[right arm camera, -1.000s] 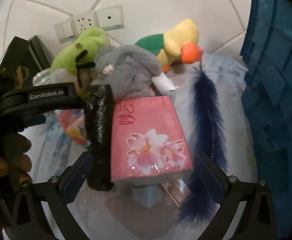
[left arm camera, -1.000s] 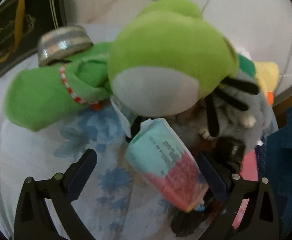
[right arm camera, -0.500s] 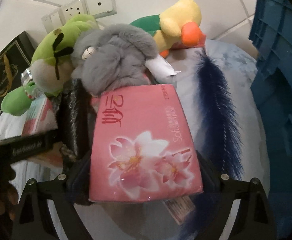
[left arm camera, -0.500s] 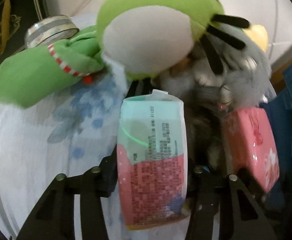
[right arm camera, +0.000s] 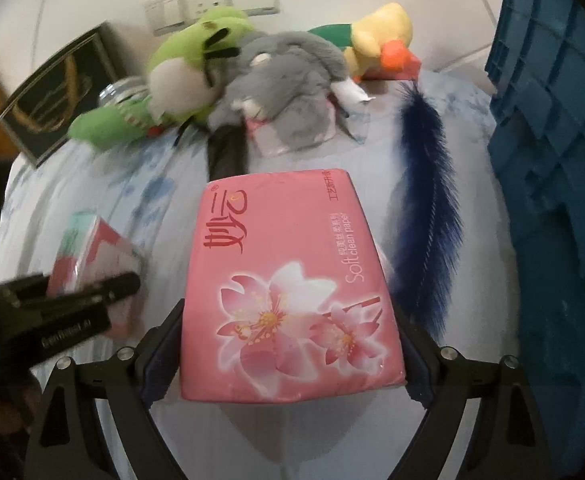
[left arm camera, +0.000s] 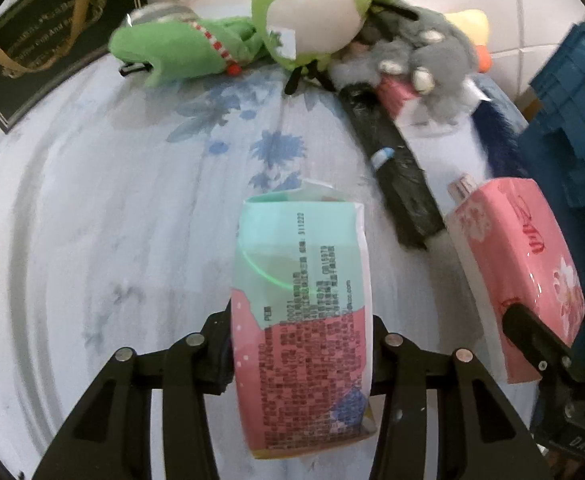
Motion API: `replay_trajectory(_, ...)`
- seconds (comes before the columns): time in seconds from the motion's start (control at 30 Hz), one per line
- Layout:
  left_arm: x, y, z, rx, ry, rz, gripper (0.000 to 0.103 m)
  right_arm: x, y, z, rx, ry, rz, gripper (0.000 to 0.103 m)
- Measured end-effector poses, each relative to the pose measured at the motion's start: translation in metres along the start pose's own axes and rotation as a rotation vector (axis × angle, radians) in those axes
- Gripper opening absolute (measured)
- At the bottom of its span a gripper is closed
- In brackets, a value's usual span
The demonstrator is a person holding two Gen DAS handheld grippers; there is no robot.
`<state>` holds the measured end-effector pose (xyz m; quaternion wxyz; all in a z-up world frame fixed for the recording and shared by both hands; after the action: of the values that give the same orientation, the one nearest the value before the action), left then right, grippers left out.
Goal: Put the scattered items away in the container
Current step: 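Carry both tissue packs to the blue crate and release them inside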
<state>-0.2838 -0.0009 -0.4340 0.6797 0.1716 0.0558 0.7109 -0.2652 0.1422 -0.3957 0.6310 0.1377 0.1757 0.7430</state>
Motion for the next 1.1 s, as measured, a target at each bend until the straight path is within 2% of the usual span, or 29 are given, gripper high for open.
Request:
replay_trajectory(0.2,-0.016,0.02,0.061,0.057,-0.003,-0.04,0.045,-0.009,-0.013,0.061,0.027,0.017,0.017,0.091)
replay_trajectory(0.43,-0.005,-0.004,0.141,0.134,-0.016,-0.071,0.045,-0.019,-0.016,0.148,0.1,0.048,0.038,0.091)
replay_trajectory(0.67,0.01,-0.008,0.226,0.252,-0.009,-0.125,0.045,-0.023,-0.018,0.222,0.188,0.083,0.04,0.091)
replay_trajectory(0.93,0.046,-0.009,0.298,0.352,-0.017,-0.167,0.045,-0.014,-0.018,0.292,0.288,0.125,0.03,0.091)
replay_trajectory(1.1,0.085,-0.003,0.331,0.4,-0.034,-0.199,0.045,0.021,-0.015,0.341,0.371,0.114,0.005,0.091)
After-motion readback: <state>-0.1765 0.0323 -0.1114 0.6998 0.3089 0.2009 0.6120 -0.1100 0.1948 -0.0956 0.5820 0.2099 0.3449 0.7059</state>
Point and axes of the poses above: each gripper's, at about its wrist camera, not at the fingertips, and z roughly against the way its jaws point, x to its right, y to its top, the point moved 8 cm from there along -z, roughly the way its jaws point, and after that the axes turned 3 degrees about z, right-handed, at the moved point
